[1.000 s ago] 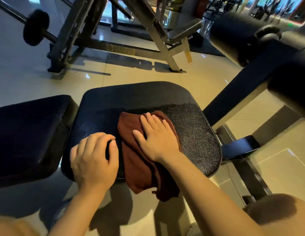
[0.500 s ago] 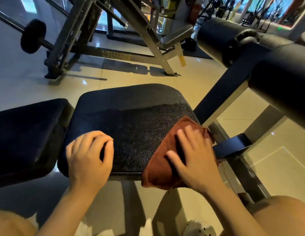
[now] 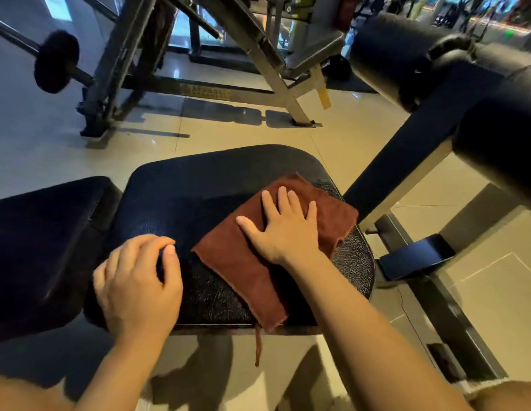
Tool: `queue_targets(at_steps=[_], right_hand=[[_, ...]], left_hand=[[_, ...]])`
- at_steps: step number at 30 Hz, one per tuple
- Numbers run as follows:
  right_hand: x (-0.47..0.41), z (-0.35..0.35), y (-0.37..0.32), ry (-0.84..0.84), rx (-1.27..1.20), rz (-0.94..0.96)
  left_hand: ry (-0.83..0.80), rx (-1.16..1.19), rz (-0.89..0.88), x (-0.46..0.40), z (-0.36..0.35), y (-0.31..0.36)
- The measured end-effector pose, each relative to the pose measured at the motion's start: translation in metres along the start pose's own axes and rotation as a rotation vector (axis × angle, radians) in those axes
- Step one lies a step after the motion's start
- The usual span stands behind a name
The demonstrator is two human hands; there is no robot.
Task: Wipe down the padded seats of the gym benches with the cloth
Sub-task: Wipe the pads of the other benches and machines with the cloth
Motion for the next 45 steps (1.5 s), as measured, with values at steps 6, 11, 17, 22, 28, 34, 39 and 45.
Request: queue_targets(at_steps=[6, 11, 17, 22, 28, 34, 39, 45], right_hand=[[0.004, 0.011, 0.065, -0.110, 0.120, -0.209], [0.023, 0.018, 0.047, -0.098, 0.136, -0.344], [0.054, 0.015, -0.065, -0.039, 0.092, 0.057], [0.054, 0.014, -0.091, -0.074, 0.042, 0.300], [0.010, 0.021, 0.039, -0.065, 0.144, -0.058], [0.034, 0.019, 0.090, -0.074, 0.067, -0.126], [0.048, 0.021, 0.058, -0.116, 0.192, -0.142], [0.062, 0.014, -0.064, -0.068, 0.196, 0.060]], left_hand=[[0.023, 0.033, -0.034, 0.000, 0.002, 0.003], [0.065, 0.045, -0.054, 0.002, 0.005, 0.001], [0.068, 0.147, -0.050, 0.004, 0.009, 0.001], [0.061, 0.194, -0.039, 0.003, 0.011, 0.000], [0.039, 0.240, -0.025, 0.005, 0.010, -0.003], [0.032, 0.266, -0.025, 0.004, 0.008, -0.003], [0.062, 0.325, 0.032, 0.000, 0.009, -0.007], [0.089, 0.552, 0.055, -0.008, 0.033, -0.023]])
Point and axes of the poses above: each hand's wrist, its own x-axis away from the middle knuckle, its own z-axis out of the back of the hand, y = z × x, the point moved 8 cm from there along -x, towards the middle knuckle, and after that the axes turned 13 degrees about x, right-handed, at the moved point
